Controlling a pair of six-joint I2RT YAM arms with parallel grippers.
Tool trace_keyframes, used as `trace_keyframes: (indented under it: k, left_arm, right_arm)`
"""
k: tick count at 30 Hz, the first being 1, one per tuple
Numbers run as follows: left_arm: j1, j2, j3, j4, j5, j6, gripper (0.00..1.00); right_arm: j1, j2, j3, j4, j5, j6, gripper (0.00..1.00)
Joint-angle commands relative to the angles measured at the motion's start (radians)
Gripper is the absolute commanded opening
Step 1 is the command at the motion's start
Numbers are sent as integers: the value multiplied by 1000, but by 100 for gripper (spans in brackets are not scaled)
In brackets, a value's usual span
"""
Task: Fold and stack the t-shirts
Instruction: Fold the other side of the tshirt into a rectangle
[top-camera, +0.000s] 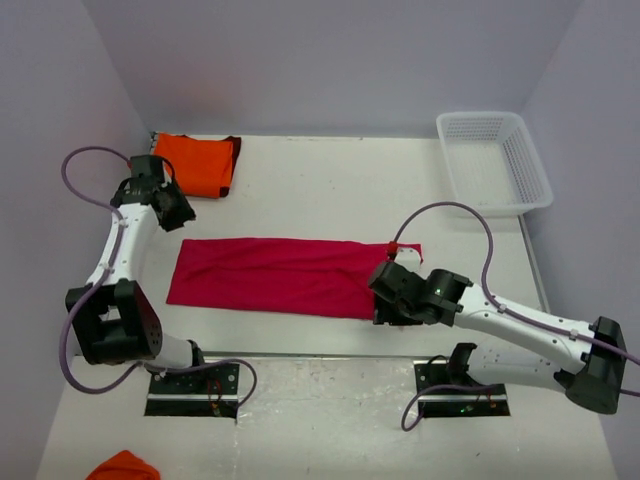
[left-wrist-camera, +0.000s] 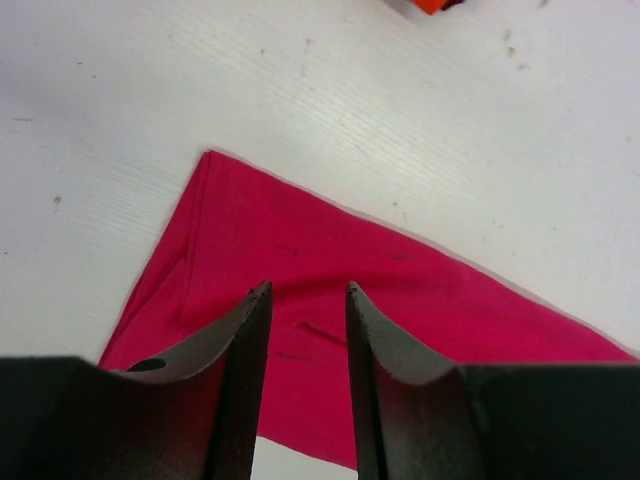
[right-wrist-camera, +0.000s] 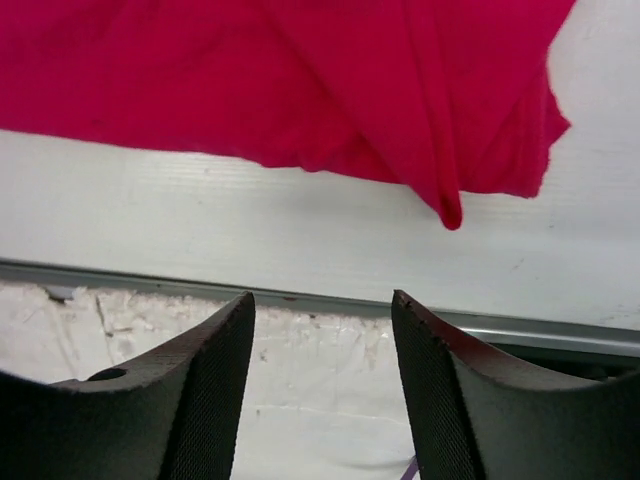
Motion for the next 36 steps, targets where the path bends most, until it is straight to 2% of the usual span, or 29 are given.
trace_keyframes:
  k: [1,4,7,9,12,15,22,36]
  left_arm:
    - [-38,-74,-62,89,55,27,37]
    - [-107,-70,-85,109,111,35,37]
    - [-209,-42,-108,121,111,40,36]
    - [-251,-24,-139,145,132,38,34]
    - [-271,-15,-188,191,183,43,32]
    - [-274,2,-191,196,210,66,31]
    - [-274,13,-172,193,244,89,31]
    - [-276,51,-168,205,272,84,32]
  right_arm:
    - [11,18,53,-64,141,99,59]
    - [-59,108,131,-55,171,28,66]
    - [-176,179,175,73,120,-133,66]
    - [-283,237,175,222,5,-252,63]
    - [-320,373,253,273,-15,-328,56]
    - [-328,491,316,298,-62,-352,51]
    - [-360,639,345,354,-101,-365,47]
    - [-455,676,311,393,-115,-386,47]
